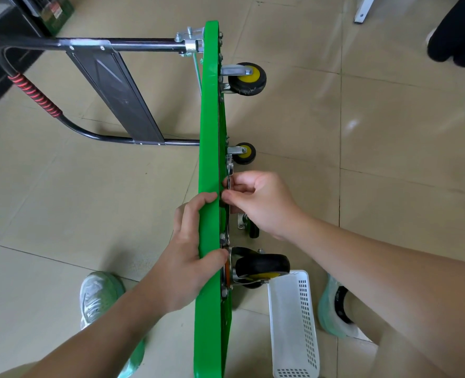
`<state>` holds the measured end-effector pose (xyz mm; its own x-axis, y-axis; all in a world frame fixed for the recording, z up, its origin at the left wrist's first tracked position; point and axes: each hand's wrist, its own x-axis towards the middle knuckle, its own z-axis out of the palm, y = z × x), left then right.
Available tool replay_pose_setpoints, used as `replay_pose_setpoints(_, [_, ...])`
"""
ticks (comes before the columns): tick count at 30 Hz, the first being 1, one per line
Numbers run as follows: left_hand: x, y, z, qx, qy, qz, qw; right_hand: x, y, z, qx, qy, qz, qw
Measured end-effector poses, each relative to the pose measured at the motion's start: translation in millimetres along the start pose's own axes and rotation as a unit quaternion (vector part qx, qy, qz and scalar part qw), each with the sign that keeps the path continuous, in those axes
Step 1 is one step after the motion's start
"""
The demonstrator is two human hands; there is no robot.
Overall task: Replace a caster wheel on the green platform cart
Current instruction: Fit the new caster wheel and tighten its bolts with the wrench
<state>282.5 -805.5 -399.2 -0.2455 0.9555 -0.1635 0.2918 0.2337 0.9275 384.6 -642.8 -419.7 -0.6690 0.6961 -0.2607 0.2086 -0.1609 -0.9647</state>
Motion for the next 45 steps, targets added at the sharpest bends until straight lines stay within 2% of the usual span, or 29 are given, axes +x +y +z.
replay_pose_setpoints(9, [-1.1, 1.8, -0.7, -0.002, 0.0, -0.002, 1.0, 17.0, 19.7, 1.9, 0.021, 0.04, 0.079, 0.996])
replay_pose_setpoints(12, [-1.6, 2.8, -1.2, -0.002, -0.003, -0.004, 1.0, 27.0, 22.7, -3.1, 0.025, 0.037, 0.141, 0.989])
replay_pose_setpoints(17, [-1.3, 2.0, -1.5, -0.003, -0.01, -0.012, 1.0, 42.2, 36.4, -0.6, 0.091, 0.072, 0.323, 0.939])
replay_pose_setpoints(22, [-1.2, 0.8, -2.7, 0.001, -0.011, -0.014, 1.0, 42.6, 33.1, 0.3, 0.12, 0.068, 0.365, 0.921])
replay_pose_setpoints(25, [-0.9, 2.2, -3.1, 0.001, -0.013, -0.017, 1.0, 43.6, 25.9, -7.4, 0.145, 0.101, 0.333, 0.926])
replay_pose_setpoints(27, [-1.3, 2.4, -2.6, 0.0, -0.012, -0.018, 1.0, 45.4, 16.0, -16.6, 0.159, 0.132, 0.276, 0.939])
replay_pose_setpoints(28, [-1.5, 2.7, -2.3, -0.001, -0.013, -0.018, 1.0, 45.1, 10.0, -20.6, 0.129, 0.139, 0.238, 0.953])
replay_pose_setpoints(30, [-1.8, 3.5, -1.5, -0.003, -0.012, -0.019, 1.0, 38.9, -2.7, -23.0, 0.052, 0.131, 0.161, 0.977])
replay_pose_setpoints(34, [-1.0, 1.5, 0.3, -0.008, 0.003, -0.01, 1.0, 16.8, -19.0, -12.6, 0.003, 0.065, 0.044, 0.997])
replay_pose_setpoints(40, [-2.3, 1.5, 3.8, -0.041, 0.02, 0.0, 0.999, -0.8, -18.7, -1.3, -0.027, 0.006, -0.029, 0.999])
replay_pose_setpoints(45, [-2.7, -1.7, 3.6, -0.039, 0.022, 0.003, 0.999, -5.3, -17.8, 0.4, -0.025, 0.002, -0.029, 0.999])
